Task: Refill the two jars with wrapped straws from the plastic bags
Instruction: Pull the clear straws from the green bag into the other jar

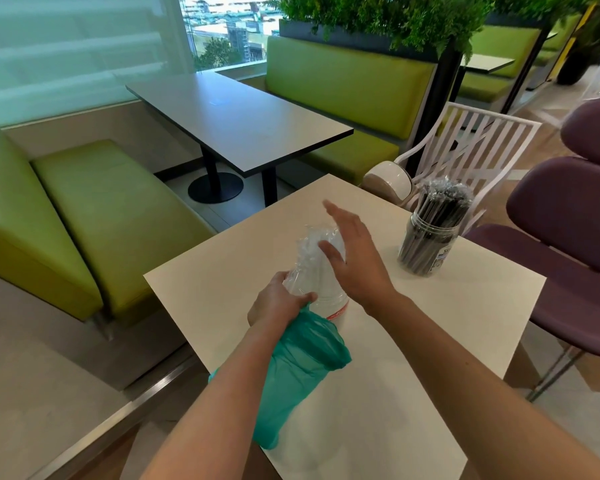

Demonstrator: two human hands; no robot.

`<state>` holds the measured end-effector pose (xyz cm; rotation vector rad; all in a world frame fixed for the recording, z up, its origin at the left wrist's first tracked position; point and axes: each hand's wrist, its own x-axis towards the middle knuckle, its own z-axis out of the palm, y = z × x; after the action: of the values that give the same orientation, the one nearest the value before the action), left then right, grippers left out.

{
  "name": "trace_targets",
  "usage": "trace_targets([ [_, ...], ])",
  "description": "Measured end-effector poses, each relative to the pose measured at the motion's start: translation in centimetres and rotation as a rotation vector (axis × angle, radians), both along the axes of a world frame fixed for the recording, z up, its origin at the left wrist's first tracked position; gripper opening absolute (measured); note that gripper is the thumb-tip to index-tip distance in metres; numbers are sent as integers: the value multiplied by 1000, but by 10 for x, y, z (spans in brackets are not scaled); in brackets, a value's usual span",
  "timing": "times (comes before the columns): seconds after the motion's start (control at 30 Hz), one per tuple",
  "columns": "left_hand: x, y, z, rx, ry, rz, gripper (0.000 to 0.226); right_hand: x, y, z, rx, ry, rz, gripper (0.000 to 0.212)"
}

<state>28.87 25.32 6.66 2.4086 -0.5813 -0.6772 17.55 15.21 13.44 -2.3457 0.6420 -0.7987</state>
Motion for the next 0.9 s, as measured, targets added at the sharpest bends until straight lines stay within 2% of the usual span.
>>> trace_targets([
  [0.1, 0, 0, 0, -8, -2, 0, 81, 0, 3, -21, -152, 188, 43, 49],
  [0.2, 0, 0, 0, -15, -22, -13, 82, -8, 3, -60, -440, 322, 48, 52],
  [0.27, 0, 0, -1, -25, -31, -16, 81, -11, 5, -73, -559, 357, 26, 52],
  [0.43, 1, 2, -3, -49, -38, -25, 77, 0, 4, -49, -462, 268, -141, 47],
  [0.53, 0, 3, -2, -47, -25, -24, 81, 7, -1, -39, -209, 351, -152, 61],
  [0.6, 0, 3, 0, -49, -16, -26, 82, 8, -5, -36, -82, 327, -88, 57],
  [0.77, 1, 3, 1, -33, -7, -24, 82, 3, -18, -22, -203, 282, -43, 40],
  [0.9, 0, 2, 1, -17, -21, -23, 85, -4, -14, -33, -358, 241, -57, 41],
])
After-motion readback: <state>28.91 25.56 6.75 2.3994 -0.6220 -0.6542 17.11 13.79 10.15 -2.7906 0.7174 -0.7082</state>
